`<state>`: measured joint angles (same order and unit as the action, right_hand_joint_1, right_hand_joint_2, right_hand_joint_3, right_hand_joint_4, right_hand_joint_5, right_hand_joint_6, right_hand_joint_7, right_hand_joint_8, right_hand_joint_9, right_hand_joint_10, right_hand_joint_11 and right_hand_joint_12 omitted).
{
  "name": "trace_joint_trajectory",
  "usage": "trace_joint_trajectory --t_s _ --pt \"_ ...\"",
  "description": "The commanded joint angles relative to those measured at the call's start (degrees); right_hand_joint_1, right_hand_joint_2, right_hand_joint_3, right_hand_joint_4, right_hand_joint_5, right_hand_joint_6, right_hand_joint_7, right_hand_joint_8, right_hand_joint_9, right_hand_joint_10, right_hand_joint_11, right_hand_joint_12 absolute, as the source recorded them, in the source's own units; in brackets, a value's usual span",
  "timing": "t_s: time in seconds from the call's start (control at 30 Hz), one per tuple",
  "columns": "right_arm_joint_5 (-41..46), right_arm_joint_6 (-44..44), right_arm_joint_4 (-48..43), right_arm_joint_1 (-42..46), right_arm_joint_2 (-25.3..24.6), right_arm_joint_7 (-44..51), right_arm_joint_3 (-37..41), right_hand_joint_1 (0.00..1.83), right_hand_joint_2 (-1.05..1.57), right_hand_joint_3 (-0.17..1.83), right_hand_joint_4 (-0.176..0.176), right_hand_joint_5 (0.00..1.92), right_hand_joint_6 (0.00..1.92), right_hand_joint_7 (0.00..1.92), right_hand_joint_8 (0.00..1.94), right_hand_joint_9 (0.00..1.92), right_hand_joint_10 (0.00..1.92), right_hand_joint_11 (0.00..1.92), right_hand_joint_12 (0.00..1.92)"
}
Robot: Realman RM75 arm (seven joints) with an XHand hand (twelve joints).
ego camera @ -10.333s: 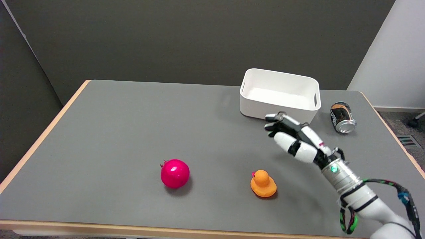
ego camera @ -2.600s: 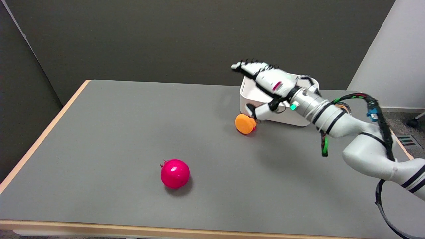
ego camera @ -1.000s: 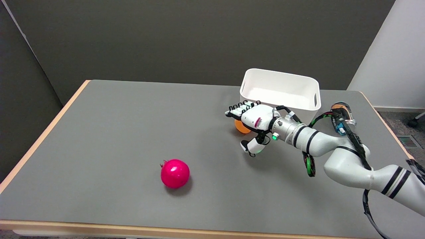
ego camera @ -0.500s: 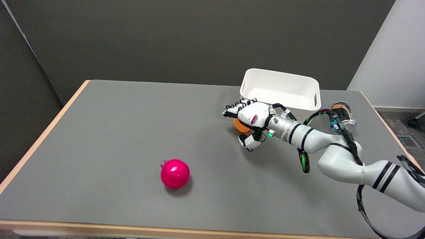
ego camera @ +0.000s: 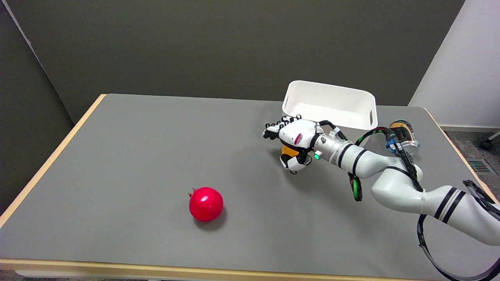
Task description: Pick up the yellow duck.
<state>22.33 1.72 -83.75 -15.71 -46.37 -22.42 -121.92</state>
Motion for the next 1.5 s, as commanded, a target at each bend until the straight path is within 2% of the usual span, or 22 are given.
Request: trace_joint_trajectory --t_s 0.03,0.37,0.73,1.3,1.37,1.5 --pt "0.7 -1.4 1.5 -0.7 0.3 0.0 -0.8 1.07 0.84 0.94 -0.061 0.22 0.57 0.37 0.62 0.33 0.94 0.12 1.36" --pt "4.0 -0.9 1.0 0.8 1.8 0.5 0.4 1.06 0.76 1.02 -0.062 0.23 0.54 0.36 0.57 0.33 0.87 0.11 1.37" --pt "4.2 0.1 1.4 1.7 3.3 0.6 1.1 0.91 0.67 1.06 -0.040 0.19 0.44 0.22 0.39 0.16 0.72 0.04 1.19" --pt "4.4 -0.1 1.7 2.4 4.1 0.5 1.4 0.91 0.65 1.06 -0.039 0.18 0.42 0.22 0.37 0.16 0.72 0.05 1.19" --pt "4.4 -0.5 1.8 2.4 4.1 0.5 1.4 0.92 0.66 1.05 -0.038 0.18 0.42 0.25 0.39 0.19 0.74 0.07 1.21" --pt "4.4 -1.6 2.2 2.4 4.0 0.6 1.1 0.99 0.71 1.03 -0.062 0.22 0.47 0.38 0.51 0.32 0.84 0.13 1.33"
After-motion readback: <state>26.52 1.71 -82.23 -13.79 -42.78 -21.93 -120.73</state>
